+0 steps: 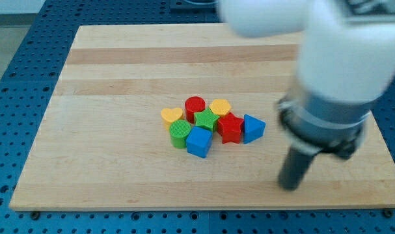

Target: Place the blue triangle at the bottom right of the red star

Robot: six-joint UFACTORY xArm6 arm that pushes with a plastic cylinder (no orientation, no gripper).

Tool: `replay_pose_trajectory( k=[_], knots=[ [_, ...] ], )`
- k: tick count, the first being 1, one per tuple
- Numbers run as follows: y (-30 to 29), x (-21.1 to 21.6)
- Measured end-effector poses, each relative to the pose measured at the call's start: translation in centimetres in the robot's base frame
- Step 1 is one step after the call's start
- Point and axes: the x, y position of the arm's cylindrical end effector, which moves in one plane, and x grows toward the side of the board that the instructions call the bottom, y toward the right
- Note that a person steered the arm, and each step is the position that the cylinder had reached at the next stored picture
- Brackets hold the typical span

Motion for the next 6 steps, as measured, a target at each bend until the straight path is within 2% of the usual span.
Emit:
replay_pose_trajectory(
  k=[1, 3, 5, 6],
  knots=[
    [1.0, -6.8],
    [0.4, -5.3],
    [-0.6, -9.9],
    [-3.0, -9.8]
  ],
)
